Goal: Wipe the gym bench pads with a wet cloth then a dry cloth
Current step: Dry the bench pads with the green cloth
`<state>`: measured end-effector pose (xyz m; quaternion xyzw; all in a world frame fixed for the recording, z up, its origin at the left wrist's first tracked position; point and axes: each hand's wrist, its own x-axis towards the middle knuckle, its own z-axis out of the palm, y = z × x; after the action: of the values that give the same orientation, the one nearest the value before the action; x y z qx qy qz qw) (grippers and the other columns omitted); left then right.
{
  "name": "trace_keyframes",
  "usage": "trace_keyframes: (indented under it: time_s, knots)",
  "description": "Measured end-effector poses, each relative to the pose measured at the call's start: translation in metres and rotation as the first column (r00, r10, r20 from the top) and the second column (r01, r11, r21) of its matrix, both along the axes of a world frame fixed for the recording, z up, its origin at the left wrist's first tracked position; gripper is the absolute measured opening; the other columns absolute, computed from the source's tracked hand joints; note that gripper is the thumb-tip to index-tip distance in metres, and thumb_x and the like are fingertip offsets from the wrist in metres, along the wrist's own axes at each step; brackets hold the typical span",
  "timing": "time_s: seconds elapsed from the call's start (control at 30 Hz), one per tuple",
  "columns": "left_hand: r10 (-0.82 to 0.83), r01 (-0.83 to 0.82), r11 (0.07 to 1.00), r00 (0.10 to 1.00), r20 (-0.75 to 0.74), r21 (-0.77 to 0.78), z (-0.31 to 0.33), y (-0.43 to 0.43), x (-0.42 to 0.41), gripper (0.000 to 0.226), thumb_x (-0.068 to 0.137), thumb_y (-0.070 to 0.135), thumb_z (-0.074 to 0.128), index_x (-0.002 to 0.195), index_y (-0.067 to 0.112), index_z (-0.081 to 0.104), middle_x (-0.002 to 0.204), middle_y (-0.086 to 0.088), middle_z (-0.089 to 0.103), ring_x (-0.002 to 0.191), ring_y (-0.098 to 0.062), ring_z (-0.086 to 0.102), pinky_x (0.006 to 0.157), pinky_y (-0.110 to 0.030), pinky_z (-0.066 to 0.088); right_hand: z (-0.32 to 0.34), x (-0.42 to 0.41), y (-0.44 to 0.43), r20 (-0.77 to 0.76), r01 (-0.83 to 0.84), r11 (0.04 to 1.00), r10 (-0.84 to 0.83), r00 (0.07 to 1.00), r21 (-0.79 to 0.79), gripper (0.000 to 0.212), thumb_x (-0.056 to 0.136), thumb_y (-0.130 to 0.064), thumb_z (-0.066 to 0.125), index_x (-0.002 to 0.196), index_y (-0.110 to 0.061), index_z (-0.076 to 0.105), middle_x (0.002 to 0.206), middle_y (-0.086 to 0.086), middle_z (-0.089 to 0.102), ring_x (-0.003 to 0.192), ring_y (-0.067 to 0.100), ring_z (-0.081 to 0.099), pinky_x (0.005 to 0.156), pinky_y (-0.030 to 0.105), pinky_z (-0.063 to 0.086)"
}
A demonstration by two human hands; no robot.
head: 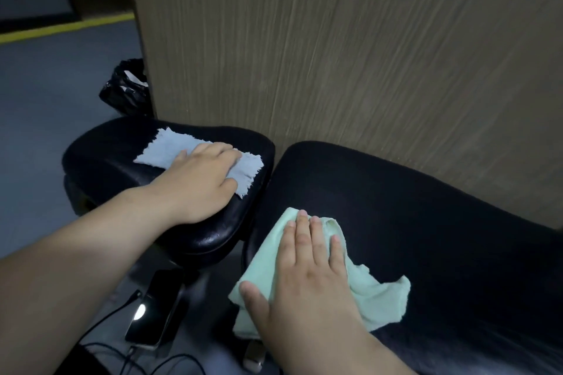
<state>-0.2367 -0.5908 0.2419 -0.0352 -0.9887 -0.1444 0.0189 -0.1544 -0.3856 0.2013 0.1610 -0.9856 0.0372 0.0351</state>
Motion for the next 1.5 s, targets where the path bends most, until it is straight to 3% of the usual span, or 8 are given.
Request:
trace_keyframes:
  time_s: [0.17, 0.23, 0.63, 1.07, 1.2, 1.27, 1.4, 1.5]
  knots:
    - [0.028, -0.028, 0.999, 0.999, -0.015, 0.023, 0.0, -0.008, -0.009, 0.052, 0.096, 0.024, 0.041, 0.148, 0.024, 0.038, 0.158, 0.006, 0.028, 0.145, -0.015, 0.019, 0.119, -0.048, 0.019, 0.023, -0.029, -0.026, 0.091, -0.072, 0.996, 0.068, 0.994, 0.046, 0.092, 0.095, -0.061, 0.025, 0.152, 0.002, -0.009, 0.161, 0.021, -0.017, 0.149, 0.034, -0.018, 0.118, 0.052, -0.01]
    - [0.036, -0.035, 0.999, 0.999, -0.013, 0.031, -0.001, -0.01, -0.011, 0.052, 0.096, 0.024, 0.041, 0.149, 0.025, 0.038, 0.158, 0.007, 0.028, 0.145, -0.014, 0.019, 0.119, -0.047, 0.018, 0.028, -0.049, -0.029, 0.138, -0.065, 0.994, 0.052, 0.989, 0.089, 0.089, 0.096, -0.06, 0.02, 0.151, -0.002, -0.018, 0.159, 0.016, -0.026, 0.146, 0.029, -0.028, 0.119, 0.05, -0.014]
    - [0.028, -0.028, 0.999, 0.999, -0.019, 0.034, -0.002, -0.023, -0.015, 0.051, 0.099, 0.029, 0.039, 0.149, 0.027, 0.037, 0.159, 0.008, 0.027, 0.144, -0.012, 0.018, 0.119, -0.038, 0.015, 0.033, -0.152, -0.021, 0.22, -0.156, 0.987, 0.143, 0.965, 0.041, 0.079, 0.098, -0.058, 0.024, 0.156, -0.015, -0.008, 0.163, -0.001, -0.018, 0.148, 0.014, -0.022, 0.121, 0.042, -0.011]
    - [0.015, -0.013, 0.999, 0.998, -0.057, 0.037, -0.004, -0.03, -0.013, 0.048, 0.099, 0.031, 0.041, 0.147, 0.026, 0.039, 0.159, 0.005, 0.027, 0.145, -0.014, 0.021, 0.119, -0.036, 0.018, 0.043, -0.058, 0.041, 0.25, -0.175, 0.983, 0.157, 0.955, 0.051, 0.091, 0.079, -0.073, -0.006, 0.15, -0.02, -0.026, 0.153, -0.008, -0.039, 0.139, 0.007, -0.039, 0.12, 0.034, -0.013]
    - [0.02, -0.017, 0.999, 0.998, -0.067, 0.039, -0.005, -0.026, -0.013, 0.049, 0.099, 0.031, 0.042, 0.147, 0.026, 0.039, 0.158, 0.005, 0.028, 0.144, -0.014, 0.021, 0.118, -0.036, 0.018, 0.027, -0.036, 0.064, 0.118, -0.139, 0.979, 0.122, 0.985, 0.148, 0.085, 0.097, -0.065, 0.009, 0.147, -0.003, 0.036, 0.156, 0.013, 0.035, 0.145, 0.022, 0.021, 0.109, 0.036, 0.02]
    - [0.014, -0.01, 0.999, 0.997, -0.075, 0.053, -0.004, -0.025, -0.013, 0.049, 0.099, 0.03, 0.043, 0.148, 0.025, 0.04, 0.157, 0.006, 0.029, 0.144, -0.013, 0.021, 0.117, -0.035, 0.018, 0.023, -0.029, 0.07, 0.145, -0.131, 0.98, 0.11, 0.983, 0.148, 0.082, 0.097, -0.064, 0.013, 0.137, -0.002, 0.047, 0.144, 0.015, 0.05, 0.141, 0.024, 0.028, 0.106, 0.034, 0.019]
    - [0.043, -0.027, 0.994, 0.987, -0.155, 0.104, 0.0, -0.035, -0.016, 0.044, 0.098, 0.026, 0.048, 0.142, 0.021, 0.049, 0.149, 0.009, 0.041, 0.139, -0.012, 0.028, 0.111, -0.033, 0.024, 0.035, -0.026, 0.071, 0.183, -0.13, 0.985, 0.107, 0.977, 0.116, 0.101, 0.088, -0.077, 0.004, 0.144, -0.001, 0.039, 0.152, 0.007, 0.036, 0.145, 0.019, 0.028, 0.109, 0.024, 0.015]
    - [0.158, -0.128, 0.983, 0.955, -0.252, 0.133, 0.001, -0.055, -0.024, 0.036, 0.098, 0.02, 0.046, 0.132, 0.017, 0.059, 0.14, 0.006, 0.052, 0.132, -0.017, 0.037, 0.105, -0.039, 0.032, 0.058, -0.03, 0.057, 0.164, -0.104, 0.994, 0.102, 0.981, 0.009, 0.129, 0.045, -0.094, -0.025, 0.151, -0.021, -0.01, 0.155, -0.019, -0.012, 0.148, 0.0, -0.004, 0.113, 0.013, -0.002]
